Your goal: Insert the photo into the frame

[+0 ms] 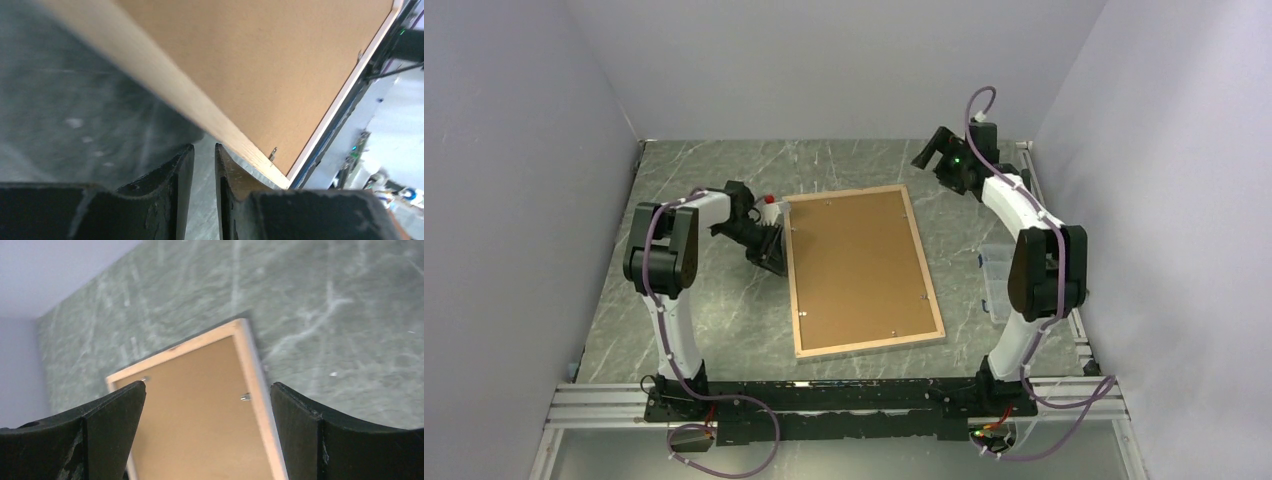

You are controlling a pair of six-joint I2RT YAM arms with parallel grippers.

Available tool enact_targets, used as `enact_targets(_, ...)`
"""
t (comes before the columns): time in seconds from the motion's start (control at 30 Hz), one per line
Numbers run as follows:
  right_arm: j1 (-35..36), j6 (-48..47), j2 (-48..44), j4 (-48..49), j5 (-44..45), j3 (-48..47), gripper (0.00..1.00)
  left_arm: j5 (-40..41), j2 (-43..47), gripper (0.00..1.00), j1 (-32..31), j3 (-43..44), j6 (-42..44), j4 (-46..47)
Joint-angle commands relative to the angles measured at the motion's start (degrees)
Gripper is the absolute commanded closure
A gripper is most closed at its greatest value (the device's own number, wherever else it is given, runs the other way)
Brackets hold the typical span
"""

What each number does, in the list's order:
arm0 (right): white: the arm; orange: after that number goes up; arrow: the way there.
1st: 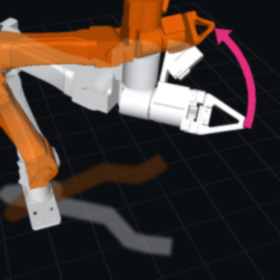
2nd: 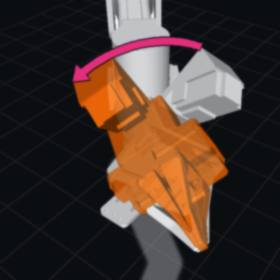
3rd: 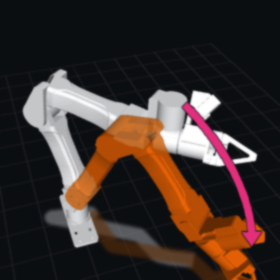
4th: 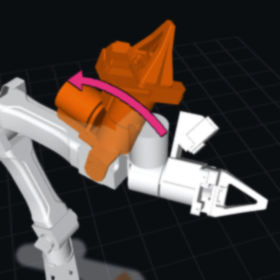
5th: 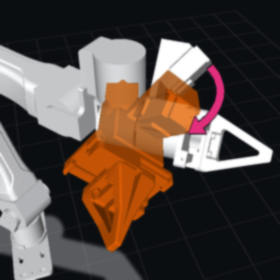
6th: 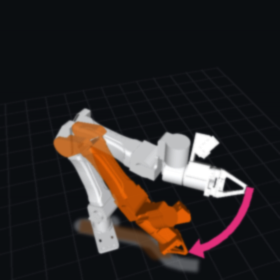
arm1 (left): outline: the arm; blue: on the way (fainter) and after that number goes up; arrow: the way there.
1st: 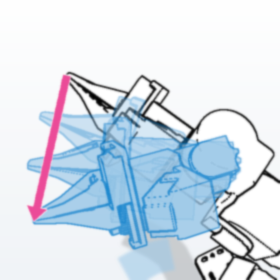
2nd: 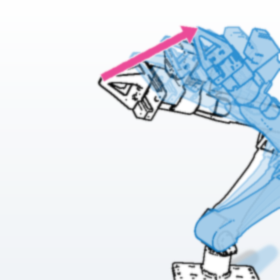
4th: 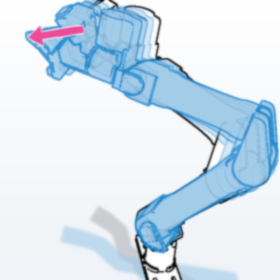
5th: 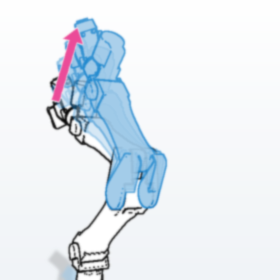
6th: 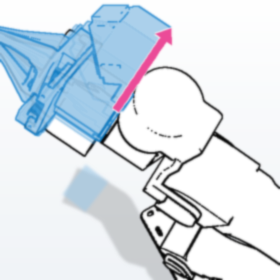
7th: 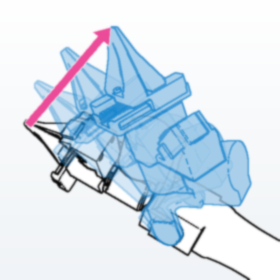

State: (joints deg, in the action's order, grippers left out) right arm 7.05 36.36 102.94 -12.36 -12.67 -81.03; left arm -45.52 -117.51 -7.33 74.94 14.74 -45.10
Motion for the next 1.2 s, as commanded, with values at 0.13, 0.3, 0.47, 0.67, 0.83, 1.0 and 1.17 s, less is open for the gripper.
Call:
enact_targets(0.13, 0.0, -0.1, 12.5, -1.8, -2.6, -2.1, 0.00, 9.4, 5.3, 0.71, -7.2, -5.0, 4.1, 3.5)
enact_targets(0.3, 1.3, 1.9, 17.3, -0.7, -5.3, -5.4, 0.00, 10.8, 7.3, 0.72, -10.4, -7.1, 5.0, 3.5)
enact_targets(0.47, 3.5, 3.4, 20.7, -0.3, -8.1, -8.5, 0.00, 11.3, 8.1, 0.72, -12.0, -7.6, 5.6, 2.8)
enact_targets(0.67, 10.6, 4.2, 27.0, -3.9, -11.6, -17.4, 0.00, 11.2, 7.6, 0.72, -13.4, -7.4, 5.6, 2.7)
enact_targets(0.83, 18.3, 5.0, 33.1, -7.4, -14.0, -27.6, 0.00, 10.7, 8.3, 0.72, -14.4, -7.2, 5.4, 1.9)
enact_targets(1.0, 22.8, 5.2, 36.6, -9.0, -16.2, -34.7, 0.00, 8.3, 8.9, 0.71, -15.4, -7.3, 5.4, 0.3)
enact_targets(1.17, 20.2, -0.4, 33.3, -14.3, -10.0, -37.8, 0.00, 4.4, 9.0, 0.65, -16.0, -4.5, 7.6, -6.2)
